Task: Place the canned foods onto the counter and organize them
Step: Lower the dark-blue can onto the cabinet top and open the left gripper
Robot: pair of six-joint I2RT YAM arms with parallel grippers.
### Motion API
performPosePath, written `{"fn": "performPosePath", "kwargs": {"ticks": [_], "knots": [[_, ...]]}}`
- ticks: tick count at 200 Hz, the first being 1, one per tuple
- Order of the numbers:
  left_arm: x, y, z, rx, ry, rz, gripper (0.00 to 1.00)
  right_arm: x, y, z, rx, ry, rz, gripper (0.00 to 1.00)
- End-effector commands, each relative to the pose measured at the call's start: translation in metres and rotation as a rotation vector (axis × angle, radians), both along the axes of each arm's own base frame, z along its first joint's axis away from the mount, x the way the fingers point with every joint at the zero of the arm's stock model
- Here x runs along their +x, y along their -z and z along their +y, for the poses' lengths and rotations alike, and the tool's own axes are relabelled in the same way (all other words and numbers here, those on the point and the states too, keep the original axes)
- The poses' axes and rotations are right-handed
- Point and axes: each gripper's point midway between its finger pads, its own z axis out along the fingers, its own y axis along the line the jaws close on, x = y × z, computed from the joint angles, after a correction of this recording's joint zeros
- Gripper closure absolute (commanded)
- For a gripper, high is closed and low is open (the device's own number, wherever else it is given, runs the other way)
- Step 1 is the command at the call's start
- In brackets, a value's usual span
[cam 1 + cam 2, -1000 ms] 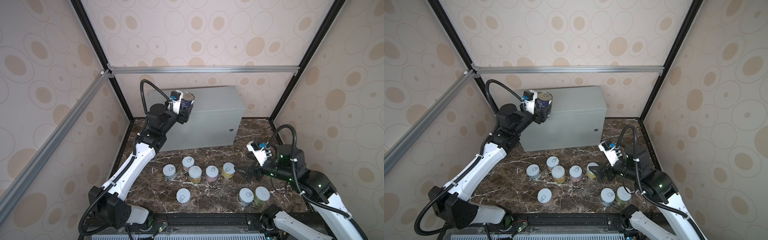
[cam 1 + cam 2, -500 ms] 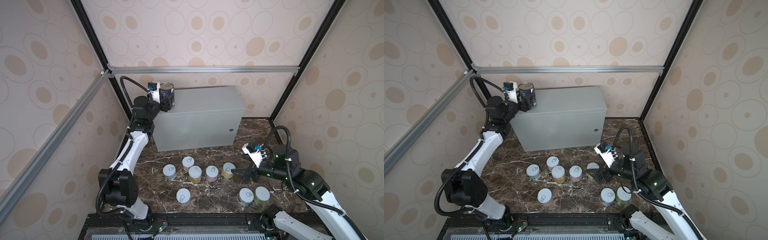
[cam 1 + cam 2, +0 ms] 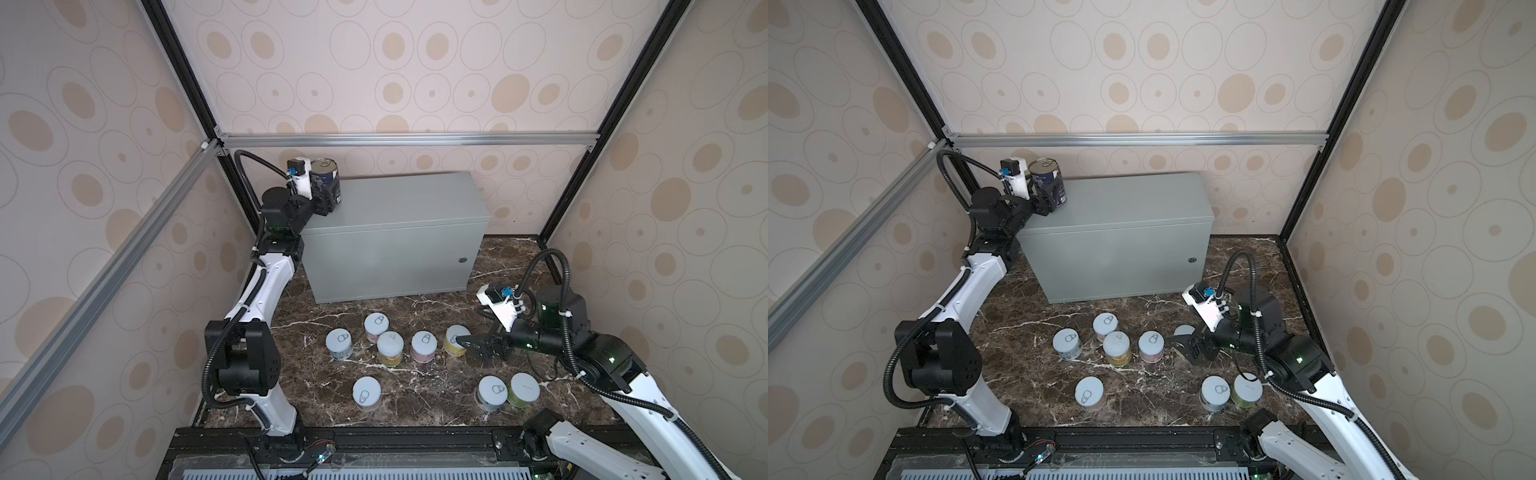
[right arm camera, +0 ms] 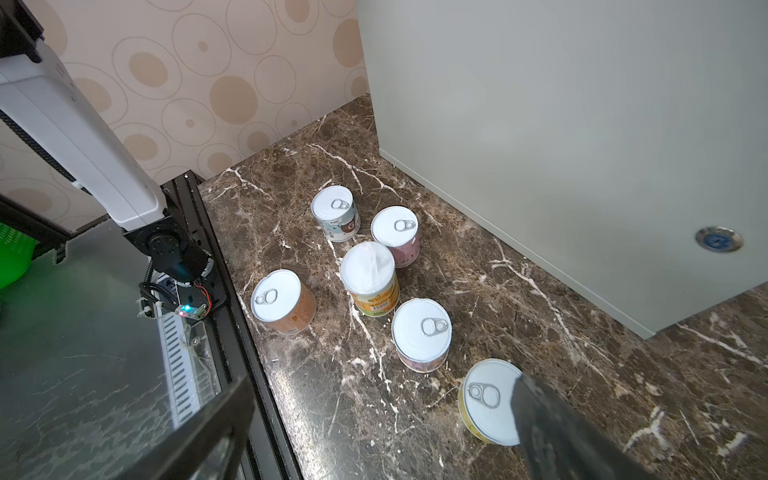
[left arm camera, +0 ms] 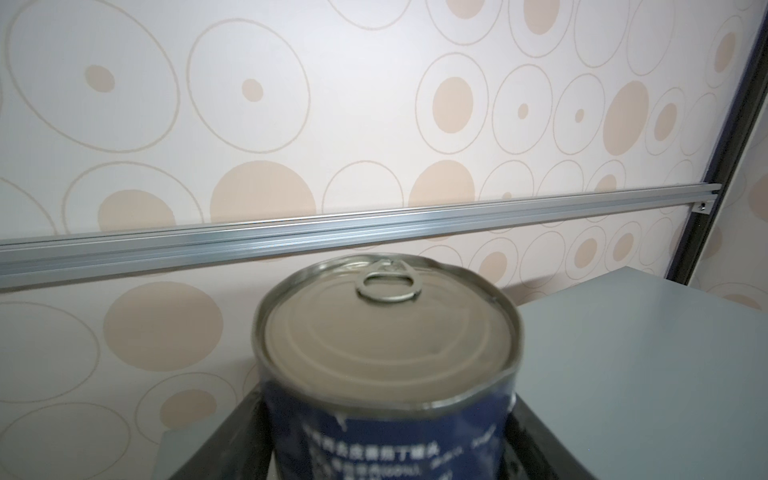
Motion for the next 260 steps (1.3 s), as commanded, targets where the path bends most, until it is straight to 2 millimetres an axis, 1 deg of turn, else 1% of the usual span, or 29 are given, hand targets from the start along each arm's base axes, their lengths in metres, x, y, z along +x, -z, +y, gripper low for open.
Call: {"fn": "performPosePath", "kwargs": {"ticks": [1, 37, 83, 108, 127, 146, 159, 174, 179, 199, 217, 230, 258, 260], "knots": [[-0.008, -0.044, 0.015, 0.005, -0.026, -0.132, 0.34, 0.002, -0.001, 0.006, 0.022, -0.019, 0.001, 0.00], [-0.004, -0.040, 0.025, 0.012, -0.034, -0.126, 0.32, 0.004, -0.002, 0.009, 0.039, -0.024, 0.008, 0.00], [0.004, -0.036, 0.029, 0.016, -0.016, -0.119, 0.30, 0.003, -0.003, 0.009, 0.048, -0.019, 0.018, 0.00], [0.011, -0.032, 0.031, 0.015, -0.013, -0.109, 0.29, 0.002, -0.005, 0.009, 0.058, -0.017, 0.020, 0.00], [0.014, -0.033, 0.032, 0.015, -0.014, -0.109, 0.28, 0.001, -0.006, 0.010, 0.062, -0.021, 0.022, 0.00], [0.014, -0.034, 0.034, 0.010, -0.017, -0.113, 0.23, 0.001, -0.007, 0.009, 0.064, -0.020, 0.024, 0.00], [0.012, -0.035, 0.034, 0.008, -0.017, -0.116, 0.15, 0.001, -0.007, 0.009, 0.066, -0.017, 0.025, 0.00], [0.007, -0.040, 0.033, 0.008, -0.016, -0.124, 0.04, 0.001, -0.006, 0.010, 0.064, -0.017, 0.030, 0.00], [0.005, -0.041, 0.034, 0.008, -0.017, -0.127, 0.02, 0.001, -0.007, 0.009, 0.066, -0.016, 0.030, 0.00], [-0.008, -0.054, 0.035, 0.006, -0.020, -0.147, 0.02, 0.002, -0.007, 0.010, 0.068, -0.010, 0.036, 0.00], [-0.025, -0.067, 0.035, 0.004, -0.022, -0.157, 0.02, 0.004, -0.007, 0.010, 0.070, 0.001, 0.048, 0.00], [-0.039, -0.073, 0.039, -0.002, -0.046, -0.150, 0.02, 0.006, -0.006, 0.009, 0.071, 0.015, 0.064, 0.00], [-0.071, -0.077, 0.049, -0.014, -0.120, -0.097, 0.02, 0.006, -0.003, 0.012, 0.086, 0.023, 0.104, 0.00], [-0.072, -0.073, 0.049, -0.015, -0.123, -0.074, 0.02, 0.006, -0.003, 0.013, 0.086, 0.024, 0.106, 0.00]]}}
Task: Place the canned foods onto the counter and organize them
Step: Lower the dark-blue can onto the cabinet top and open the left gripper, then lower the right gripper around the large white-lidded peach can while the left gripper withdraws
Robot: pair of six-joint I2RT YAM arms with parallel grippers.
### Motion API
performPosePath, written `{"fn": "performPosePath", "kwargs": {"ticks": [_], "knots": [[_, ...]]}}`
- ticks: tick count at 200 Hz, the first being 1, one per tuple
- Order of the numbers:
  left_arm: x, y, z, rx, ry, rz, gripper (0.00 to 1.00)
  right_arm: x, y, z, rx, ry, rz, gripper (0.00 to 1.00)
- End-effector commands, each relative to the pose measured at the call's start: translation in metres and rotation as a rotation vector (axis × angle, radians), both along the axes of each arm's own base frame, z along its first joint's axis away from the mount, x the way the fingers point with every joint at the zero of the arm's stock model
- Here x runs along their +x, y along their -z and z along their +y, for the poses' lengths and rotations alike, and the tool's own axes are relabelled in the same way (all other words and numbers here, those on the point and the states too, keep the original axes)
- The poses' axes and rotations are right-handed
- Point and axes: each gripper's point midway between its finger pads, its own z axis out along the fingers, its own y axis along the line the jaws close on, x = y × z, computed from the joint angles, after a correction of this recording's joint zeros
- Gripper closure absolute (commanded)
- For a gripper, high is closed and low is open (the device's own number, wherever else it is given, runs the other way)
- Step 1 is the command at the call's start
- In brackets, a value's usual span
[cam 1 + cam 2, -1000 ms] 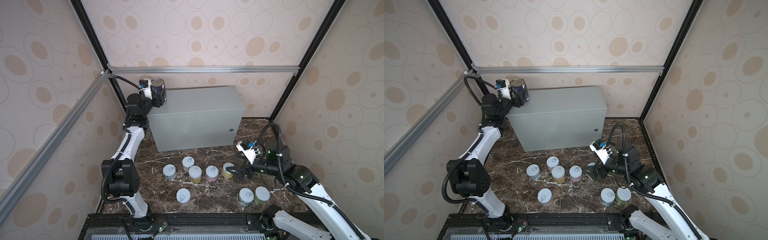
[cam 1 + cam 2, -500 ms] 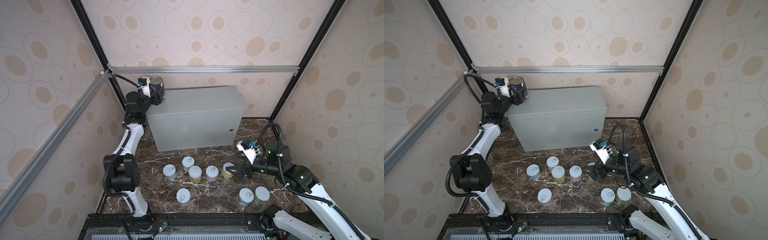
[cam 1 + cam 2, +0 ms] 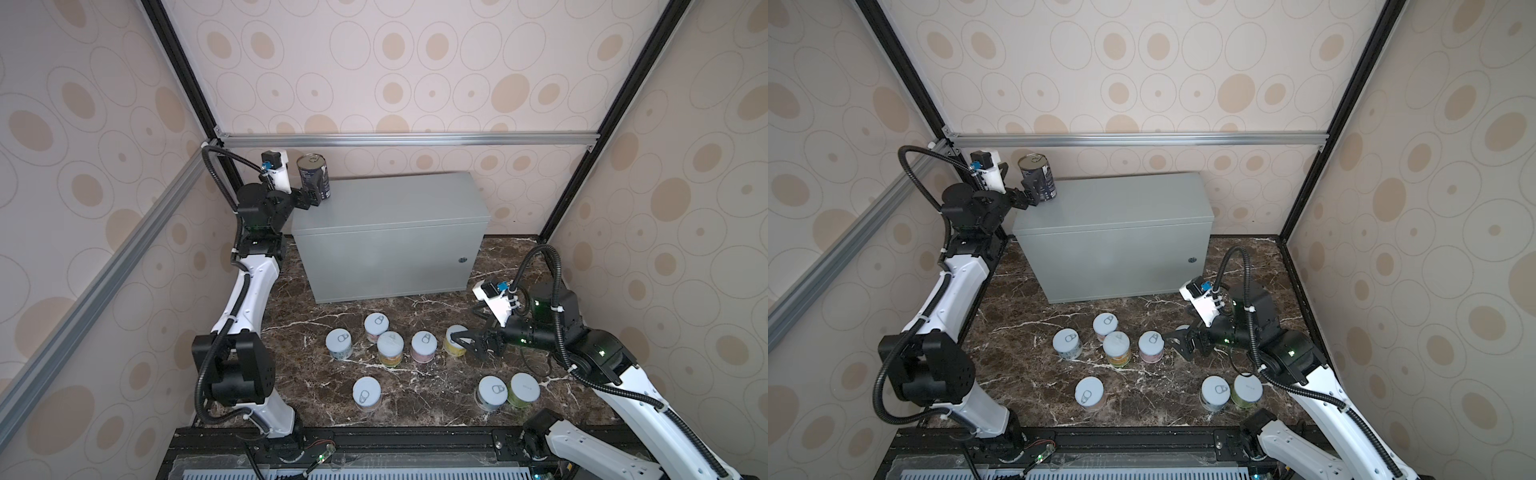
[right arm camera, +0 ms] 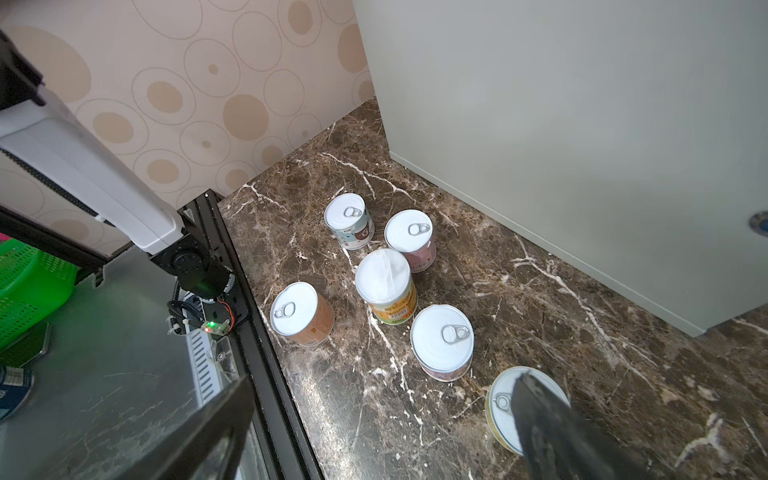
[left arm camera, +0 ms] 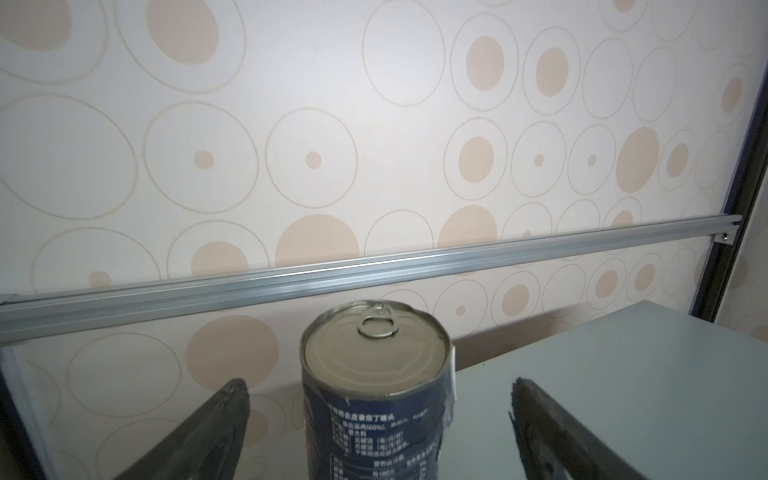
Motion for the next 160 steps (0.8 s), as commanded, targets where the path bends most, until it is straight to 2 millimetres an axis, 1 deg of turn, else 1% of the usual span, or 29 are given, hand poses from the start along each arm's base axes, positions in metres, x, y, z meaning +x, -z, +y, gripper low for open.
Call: {"fn": "performPosePath", "kwargs": {"ticks": [1, 23, 39, 74, 87, 90, 102, 121, 143, 160], "knots": [[-0.038, -0.023, 0.011, -0.014, -0.065, 0.008, 0.02, 0.000, -0.004, 0.004, 0.027, 0.007, 0.019, 0.00], [-0.068, -0.016, 0.013, -0.026, -0.089, 0.086, 0.02, -0.002, 0.003, 0.010, 0.012, 0.006, 0.028, 0.00], [-0.093, -0.008, 0.012, -0.029, -0.097, 0.142, 0.02, -0.001, 0.014, 0.013, -0.026, 0.026, 0.055, 0.00], [-0.152, 0.021, 0.010, -0.023, -0.109, 0.258, 0.02, 0.004, 0.046, 0.016, -0.106, 0.110, 0.138, 0.00], [-0.172, 0.033, 0.008, -0.030, -0.109, 0.286, 0.02, 0.004, 0.062, 0.018, -0.131, 0.134, 0.180, 0.00], [-0.174, 0.038, 0.008, -0.033, -0.108, 0.297, 0.02, 0.004, 0.065, 0.018, -0.136, 0.137, 0.188, 0.00], [-0.193, 0.047, 0.006, -0.041, -0.107, 0.312, 0.02, 0.004, 0.079, 0.021, -0.158, 0.155, 0.218, 0.00], [-0.209, 0.068, 0.003, -0.069, -0.096, 0.371, 0.02, 0.000, 0.095, 0.032, -0.187, 0.146, 0.258, 0.00], [-0.221, 0.099, -0.002, -0.104, -0.070, 0.459, 0.02, 0.000, 0.110, 0.050, -0.214, 0.116, 0.272, 0.00], [-0.227, 0.122, -0.005, -0.126, -0.059, 0.514, 0.02, 0.005, 0.122, 0.064, -0.231, 0.109, 0.287, 0.00]]}}
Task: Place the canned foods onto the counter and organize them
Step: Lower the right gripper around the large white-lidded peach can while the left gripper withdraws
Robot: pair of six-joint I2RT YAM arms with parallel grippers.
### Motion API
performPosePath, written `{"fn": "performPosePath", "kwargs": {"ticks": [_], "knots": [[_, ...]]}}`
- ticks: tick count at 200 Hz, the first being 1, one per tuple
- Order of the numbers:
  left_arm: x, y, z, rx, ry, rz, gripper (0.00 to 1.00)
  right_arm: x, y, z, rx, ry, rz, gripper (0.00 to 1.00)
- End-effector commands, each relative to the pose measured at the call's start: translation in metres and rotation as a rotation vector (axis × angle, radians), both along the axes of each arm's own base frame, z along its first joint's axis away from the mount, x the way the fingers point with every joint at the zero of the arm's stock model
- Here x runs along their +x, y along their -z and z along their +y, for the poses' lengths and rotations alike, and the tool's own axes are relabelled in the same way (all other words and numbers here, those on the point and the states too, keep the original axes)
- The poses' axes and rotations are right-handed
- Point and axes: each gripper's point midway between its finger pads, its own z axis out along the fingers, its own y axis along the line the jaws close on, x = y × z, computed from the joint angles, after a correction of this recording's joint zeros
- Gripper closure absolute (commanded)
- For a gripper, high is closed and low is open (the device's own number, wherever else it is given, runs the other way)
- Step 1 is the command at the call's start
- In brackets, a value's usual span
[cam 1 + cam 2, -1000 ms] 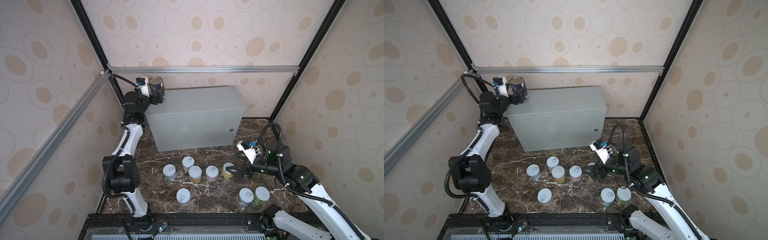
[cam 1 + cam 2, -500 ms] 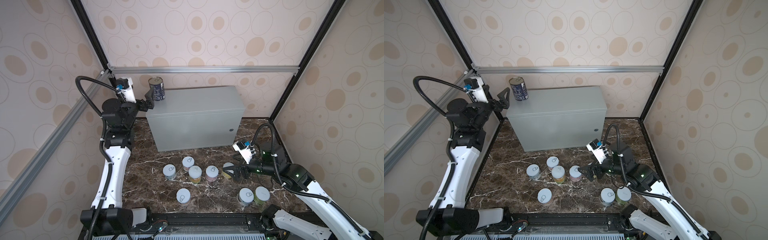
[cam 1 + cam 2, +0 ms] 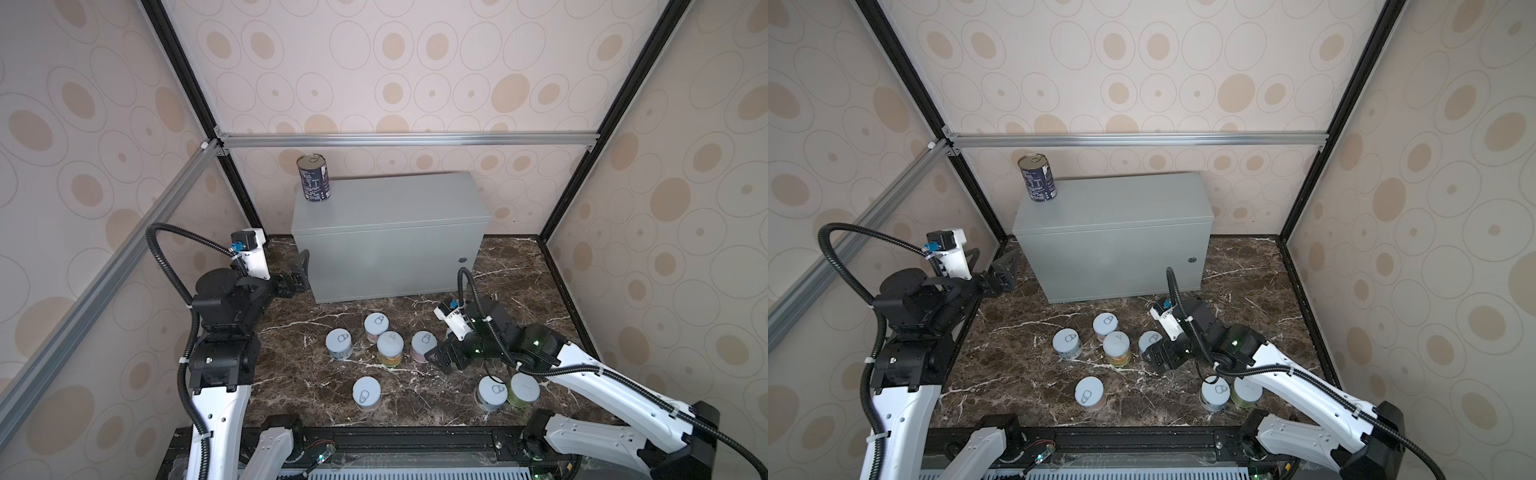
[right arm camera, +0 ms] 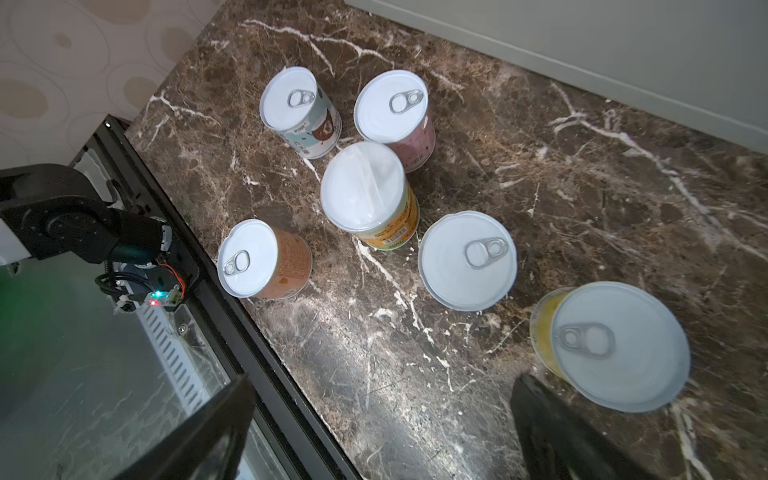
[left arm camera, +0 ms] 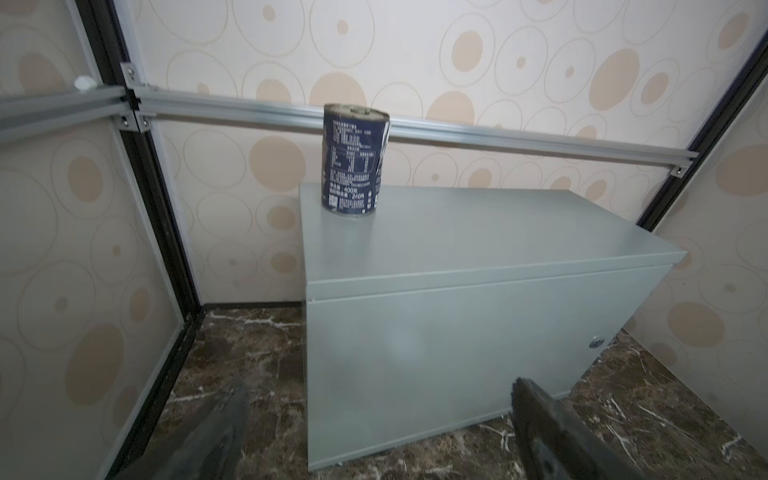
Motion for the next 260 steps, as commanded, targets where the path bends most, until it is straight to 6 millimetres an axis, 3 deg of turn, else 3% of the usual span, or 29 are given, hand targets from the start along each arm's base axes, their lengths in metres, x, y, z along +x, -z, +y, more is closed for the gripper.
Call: {"fn": "performPosePath", "kwargs": {"ticks": [1, 44, 107, 205, 260], "knots": [[-0.011, 0.041, -0.005, -0.062, 0.017, 0.137, 0.02, 0.010, 0.010, 0.018, 0.003, 0.025, 0.002, 0.00], [-0.016, 0.079, -0.013, -0.103, 0.046, 0.208, 0.02, 0.033, 0.033, 0.053, -0.055, 0.010, 0.016, 0.00], [-0.010, 0.087, -0.008, -0.084, 0.024, 0.210, 0.02, 0.067, 0.064, 0.096, -0.174, -0.003, 0.039, 0.00], [0.009, 0.081, -0.020, -0.148, 0.090, 0.163, 0.02, 0.065, 0.093, 0.110, -0.286, -0.048, 0.041, 0.00], [0.014, 0.082, -0.023, -0.149, 0.112, 0.171, 0.02, 0.062, 0.106, 0.116, -0.316, -0.063, 0.033, 0.05]]}}
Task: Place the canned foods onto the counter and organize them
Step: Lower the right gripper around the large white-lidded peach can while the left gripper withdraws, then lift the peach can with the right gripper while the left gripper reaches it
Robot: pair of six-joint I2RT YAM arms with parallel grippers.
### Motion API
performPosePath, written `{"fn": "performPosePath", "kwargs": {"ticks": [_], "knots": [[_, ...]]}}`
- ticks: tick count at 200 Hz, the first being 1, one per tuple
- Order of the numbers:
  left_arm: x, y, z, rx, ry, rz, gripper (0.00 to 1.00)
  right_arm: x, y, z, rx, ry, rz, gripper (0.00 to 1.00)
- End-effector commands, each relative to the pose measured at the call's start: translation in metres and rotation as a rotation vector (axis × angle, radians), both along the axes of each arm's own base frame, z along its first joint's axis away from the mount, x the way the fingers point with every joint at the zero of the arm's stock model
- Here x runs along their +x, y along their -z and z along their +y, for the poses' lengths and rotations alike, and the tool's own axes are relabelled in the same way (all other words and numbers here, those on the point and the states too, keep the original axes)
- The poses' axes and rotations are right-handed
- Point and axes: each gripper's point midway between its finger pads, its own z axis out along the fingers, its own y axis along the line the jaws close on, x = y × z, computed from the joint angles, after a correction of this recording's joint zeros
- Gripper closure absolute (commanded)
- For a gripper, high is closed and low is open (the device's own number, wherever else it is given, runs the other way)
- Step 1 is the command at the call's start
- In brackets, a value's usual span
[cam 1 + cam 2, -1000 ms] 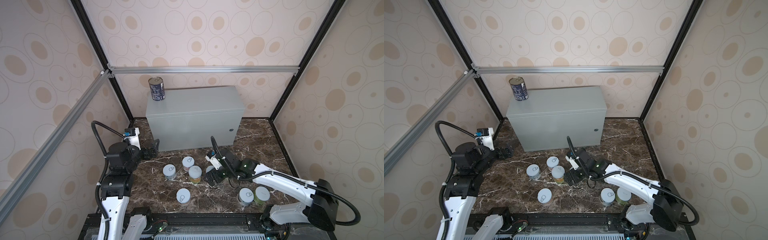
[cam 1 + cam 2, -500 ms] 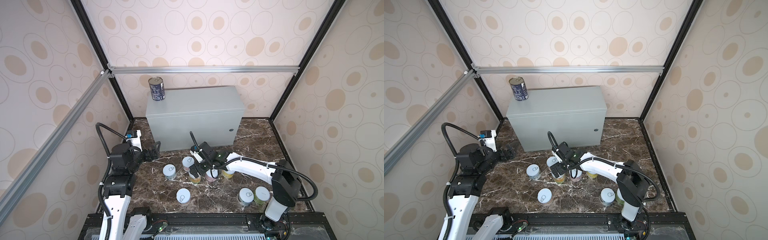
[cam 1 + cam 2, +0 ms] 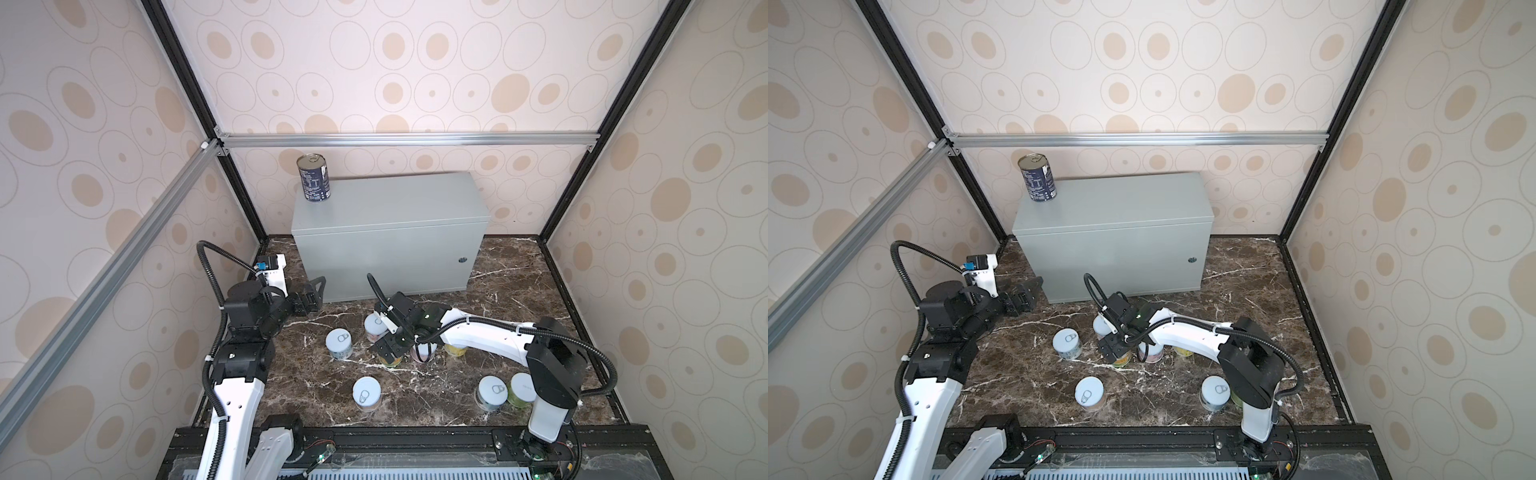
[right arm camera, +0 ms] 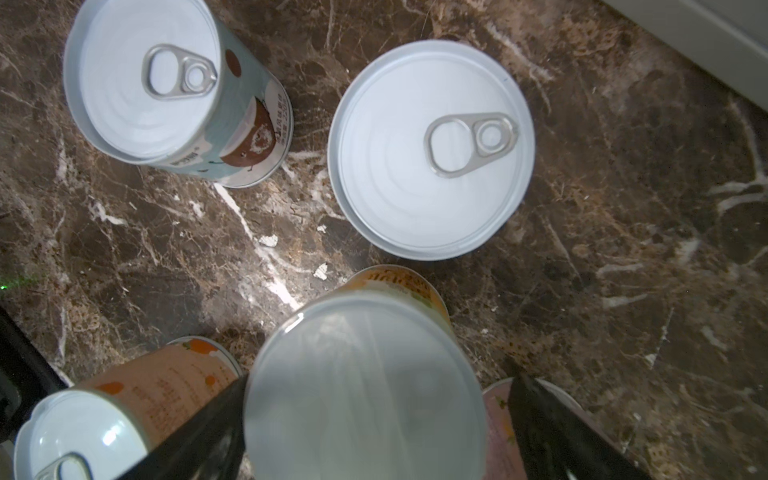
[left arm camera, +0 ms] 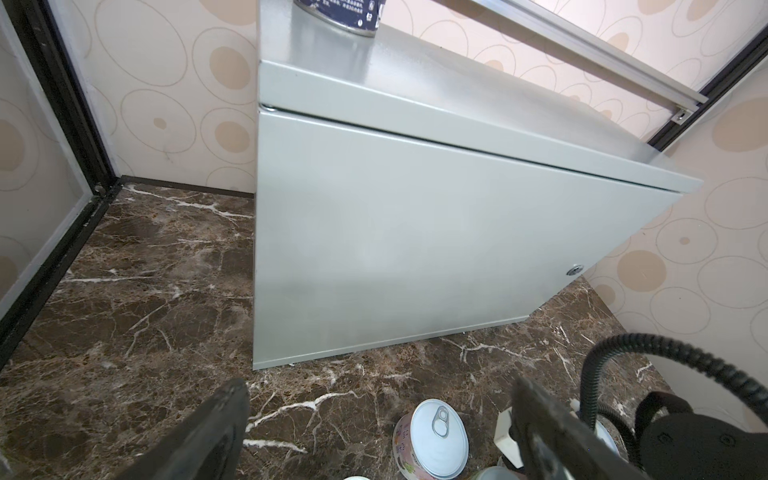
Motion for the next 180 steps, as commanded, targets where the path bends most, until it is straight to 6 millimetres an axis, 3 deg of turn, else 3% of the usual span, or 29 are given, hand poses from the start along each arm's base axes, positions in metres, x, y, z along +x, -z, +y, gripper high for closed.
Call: {"fn": "performPosePath", "kwargs": {"ticks": [1, 35, 68, 124, 180], "knots": [[0.002, -0.014, -0.005, -0.017, 0.022, -0.043, 0.02, 0.001, 0.002, 0.003, -0.028, -0.010, -0.022, 0.05], [0.003, -0.012, -0.015, -0.040, 0.082, -0.043, 0.02, 0.005, -0.002, 0.000, -0.042, -0.008, -0.053, 0.18], [-0.002, -0.010, -0.035, -0.043, 0.205, -0.049, 0.02, 0.005, -0.025, -0.002, -0.008, -0.029, -0.104, 0.31], [-0.025, -0.007, -0.099, 0.005, 0.506, -0.075, 0.02, -0.003, -0.092, -0.008, 0.059, -0.108, -0.148, 0.38], [-0.059, -0.008, -0.158, 0.089, 0.774, -0.151, 0.02, -0.010, -0.167, -0.037, 0.161, -0.154, -0.071, 0.39]]}}
